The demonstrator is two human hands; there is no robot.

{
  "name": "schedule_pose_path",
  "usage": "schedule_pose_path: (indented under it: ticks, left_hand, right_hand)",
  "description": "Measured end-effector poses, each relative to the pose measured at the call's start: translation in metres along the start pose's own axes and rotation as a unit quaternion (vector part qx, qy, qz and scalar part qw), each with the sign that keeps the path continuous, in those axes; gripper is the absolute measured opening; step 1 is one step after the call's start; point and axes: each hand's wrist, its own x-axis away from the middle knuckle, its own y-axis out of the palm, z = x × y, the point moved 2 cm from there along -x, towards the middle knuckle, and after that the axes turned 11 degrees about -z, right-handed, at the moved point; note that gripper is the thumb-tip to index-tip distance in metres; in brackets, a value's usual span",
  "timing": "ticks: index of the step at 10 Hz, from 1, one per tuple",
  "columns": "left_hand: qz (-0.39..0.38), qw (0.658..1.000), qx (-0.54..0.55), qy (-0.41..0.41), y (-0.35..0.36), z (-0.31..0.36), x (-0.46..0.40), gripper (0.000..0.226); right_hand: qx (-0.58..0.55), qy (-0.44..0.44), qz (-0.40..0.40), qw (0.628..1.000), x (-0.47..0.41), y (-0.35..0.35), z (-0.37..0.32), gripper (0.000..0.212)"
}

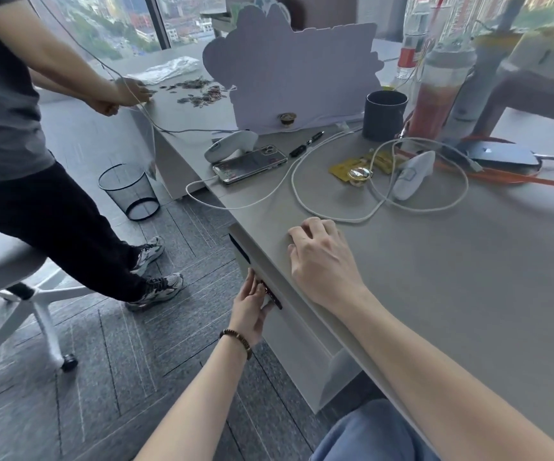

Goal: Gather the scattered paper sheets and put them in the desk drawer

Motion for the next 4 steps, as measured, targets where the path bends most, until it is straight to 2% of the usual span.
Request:
schedule_pose_path:
  ticks: [2,3,4]
  left_hand:
    - [0.015,0.999,-0.045,-0.025,0.007,0.011,0.015,0.054]
    - [0.067,0.995,-0.050,-0.047,0.011,0.022,0.031,0.038]
    - [0.119,0.992,-0.029,0.008,0.019,0.057,0.049,0.030]
  right_hand:
    - [-0.021,-0.002,-0.020,1.000,0.006,-0.007,-0.002,0.037]
    - [-0.155,0.001,-0.019,0.988,0.020,-0.019,-0.005,0.046]
    - [-0.369,0.047,0.027,0.928,0.032,-0.040,-0.007,0.034]
